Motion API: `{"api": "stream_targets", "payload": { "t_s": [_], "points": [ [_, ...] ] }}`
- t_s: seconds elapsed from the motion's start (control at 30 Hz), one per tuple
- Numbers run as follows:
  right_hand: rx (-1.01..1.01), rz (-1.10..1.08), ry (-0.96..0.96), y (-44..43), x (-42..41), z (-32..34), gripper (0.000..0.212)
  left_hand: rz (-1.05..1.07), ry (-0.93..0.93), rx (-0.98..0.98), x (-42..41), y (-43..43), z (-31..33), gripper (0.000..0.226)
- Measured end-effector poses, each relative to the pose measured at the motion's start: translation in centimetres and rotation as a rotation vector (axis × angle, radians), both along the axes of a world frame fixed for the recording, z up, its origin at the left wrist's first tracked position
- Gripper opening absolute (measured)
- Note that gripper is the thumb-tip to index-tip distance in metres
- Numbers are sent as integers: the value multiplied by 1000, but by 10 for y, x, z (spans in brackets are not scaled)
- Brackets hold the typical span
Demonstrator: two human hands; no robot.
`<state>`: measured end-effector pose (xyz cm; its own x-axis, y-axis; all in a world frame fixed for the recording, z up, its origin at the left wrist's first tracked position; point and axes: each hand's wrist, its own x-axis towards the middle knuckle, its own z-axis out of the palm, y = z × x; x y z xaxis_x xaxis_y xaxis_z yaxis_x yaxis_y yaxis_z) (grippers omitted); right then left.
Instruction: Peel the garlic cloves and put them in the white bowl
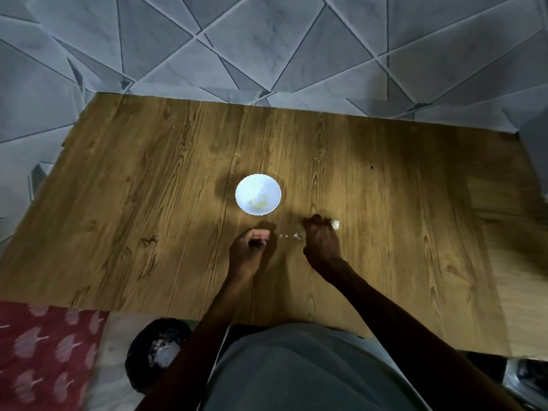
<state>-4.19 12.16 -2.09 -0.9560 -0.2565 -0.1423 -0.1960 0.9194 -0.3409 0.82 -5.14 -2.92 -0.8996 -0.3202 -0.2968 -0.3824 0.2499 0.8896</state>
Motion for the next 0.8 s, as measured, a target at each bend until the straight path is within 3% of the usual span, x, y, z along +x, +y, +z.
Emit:
{"api": "stream_targets", "payload": {
  "t_s": [0.3,0.4,0.53,0.8],
  "points": [
    [79,212,72,-35,21,-11,46,28,-18,137,0,-21,-1,36],
    [64,356,165,-26,22,-18,25,33,-33,222,0,-26,-3,33],
    [32,502,276,-14,12,-20,28,31,-73,316,-1,-26,-2,28],
    [109,437,354,-22,11,-27,21,36,-158,480,-6,-23,12,22]
  ]
}}
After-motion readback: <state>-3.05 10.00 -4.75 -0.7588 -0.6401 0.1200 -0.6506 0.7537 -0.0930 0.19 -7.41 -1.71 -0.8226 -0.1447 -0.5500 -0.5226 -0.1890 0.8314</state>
